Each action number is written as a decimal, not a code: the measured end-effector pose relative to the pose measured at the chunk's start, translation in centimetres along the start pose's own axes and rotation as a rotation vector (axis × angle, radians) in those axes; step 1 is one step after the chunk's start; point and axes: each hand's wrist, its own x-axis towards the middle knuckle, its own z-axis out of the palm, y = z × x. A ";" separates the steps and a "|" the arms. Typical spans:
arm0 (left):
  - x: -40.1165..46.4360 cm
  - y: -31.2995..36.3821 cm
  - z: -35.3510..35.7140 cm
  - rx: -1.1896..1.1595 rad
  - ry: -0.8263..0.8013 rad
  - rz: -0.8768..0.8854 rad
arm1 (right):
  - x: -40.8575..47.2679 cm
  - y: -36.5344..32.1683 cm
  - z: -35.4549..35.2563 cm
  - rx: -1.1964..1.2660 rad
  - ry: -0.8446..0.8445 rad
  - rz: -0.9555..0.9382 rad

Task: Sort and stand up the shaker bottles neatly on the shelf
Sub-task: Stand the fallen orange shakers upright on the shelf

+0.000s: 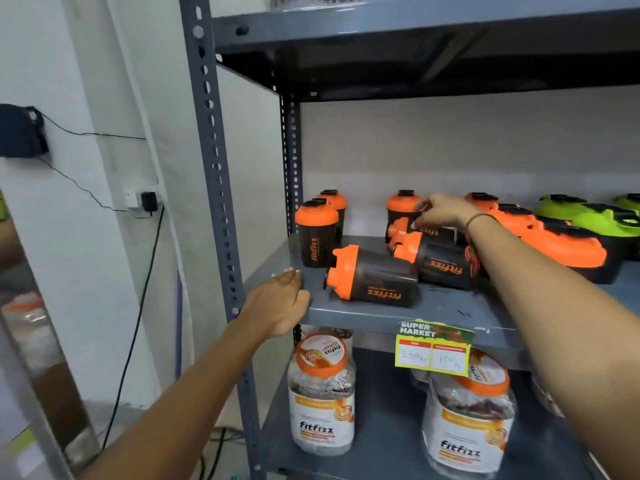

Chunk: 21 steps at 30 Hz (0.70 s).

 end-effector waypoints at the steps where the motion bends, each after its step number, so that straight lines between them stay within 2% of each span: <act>1: 0.1 -0.1 0.1 -0.008 -0.001 0.006 | 0.5 -0.3 0.0 -0.027 -0.039 -0.001; 9: -0.1 -0.4 0.4 -0.010 0.026 0.017 | 3.6 -2.9 1.0 -0.294 -0.214 0.030; 12: -0.3 -0.2 0.4 -0.001 0.030 0.024 | 4.3 -2.9 1.9 -0.313 -0.265 0.055; 21: -0.5 0.1 0.1 0.004 0.036 0.017 | 4.7 -3.1 2.3 -0.321 -0.258 0.072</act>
